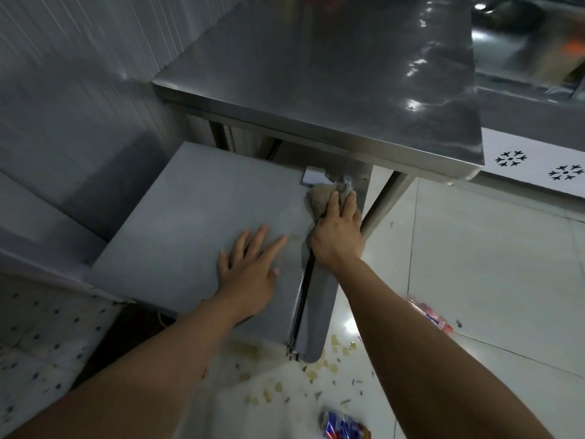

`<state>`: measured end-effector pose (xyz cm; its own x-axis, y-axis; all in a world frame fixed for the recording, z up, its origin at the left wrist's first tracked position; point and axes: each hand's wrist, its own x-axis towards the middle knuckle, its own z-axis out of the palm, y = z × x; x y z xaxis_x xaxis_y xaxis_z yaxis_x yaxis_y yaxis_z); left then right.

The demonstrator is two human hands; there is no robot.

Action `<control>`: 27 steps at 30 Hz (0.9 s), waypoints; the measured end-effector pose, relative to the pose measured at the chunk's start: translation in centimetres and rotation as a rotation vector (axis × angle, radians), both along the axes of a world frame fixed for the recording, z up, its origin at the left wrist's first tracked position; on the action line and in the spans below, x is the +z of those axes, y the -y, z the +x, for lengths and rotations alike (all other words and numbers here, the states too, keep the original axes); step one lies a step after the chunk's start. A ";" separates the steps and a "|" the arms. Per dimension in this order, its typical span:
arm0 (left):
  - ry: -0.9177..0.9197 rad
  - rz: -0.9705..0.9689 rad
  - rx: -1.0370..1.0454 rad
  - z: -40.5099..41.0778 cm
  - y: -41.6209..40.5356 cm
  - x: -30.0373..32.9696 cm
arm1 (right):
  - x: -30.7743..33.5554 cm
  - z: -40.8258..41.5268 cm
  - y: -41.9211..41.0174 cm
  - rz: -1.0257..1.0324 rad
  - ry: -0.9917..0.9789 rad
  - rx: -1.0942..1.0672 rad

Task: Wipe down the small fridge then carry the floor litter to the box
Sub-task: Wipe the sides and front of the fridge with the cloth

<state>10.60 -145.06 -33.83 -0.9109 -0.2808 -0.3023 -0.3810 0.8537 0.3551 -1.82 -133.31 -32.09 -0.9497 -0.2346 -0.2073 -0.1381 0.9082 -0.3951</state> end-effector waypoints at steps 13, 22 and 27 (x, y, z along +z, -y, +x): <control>0.001 0.108 -0.110 1.3 1.7 1.4 | -0.2 18.9 -3.2 -0.035 -0.067 0.035; -0.006 0.037 -0.242 4.3 3.3 0.3 | 0.4 7.0 -0.4 0.048 0.015 -0.101; -0.018 0.050 -0.217 4.4 3.0 0.4 | -0.6 13.4 -1.7 -0.013 -0.100 -0.119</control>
